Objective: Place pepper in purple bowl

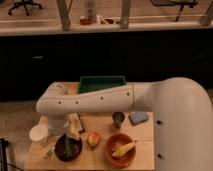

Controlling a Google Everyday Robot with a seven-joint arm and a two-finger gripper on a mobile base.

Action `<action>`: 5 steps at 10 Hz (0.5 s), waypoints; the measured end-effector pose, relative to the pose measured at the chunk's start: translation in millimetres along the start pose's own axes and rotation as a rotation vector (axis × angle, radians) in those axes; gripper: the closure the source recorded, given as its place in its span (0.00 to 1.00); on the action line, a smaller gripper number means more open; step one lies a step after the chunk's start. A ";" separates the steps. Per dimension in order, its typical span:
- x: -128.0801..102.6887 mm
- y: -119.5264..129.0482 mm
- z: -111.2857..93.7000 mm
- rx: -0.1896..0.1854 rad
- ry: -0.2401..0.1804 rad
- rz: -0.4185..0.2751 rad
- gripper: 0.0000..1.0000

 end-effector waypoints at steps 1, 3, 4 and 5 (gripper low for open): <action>0.4 -0.4 -0.5 0.000 0.002 0.002 0.20; 1.7 -1.2 -1.0 -0.003 0.002 0.003 0.20; 2.0 -2.7 -1.0 -0.004 0.001 0.001 0.20; 2.7 -2.1 -1.4 -0.007 0.000 0.001 0.20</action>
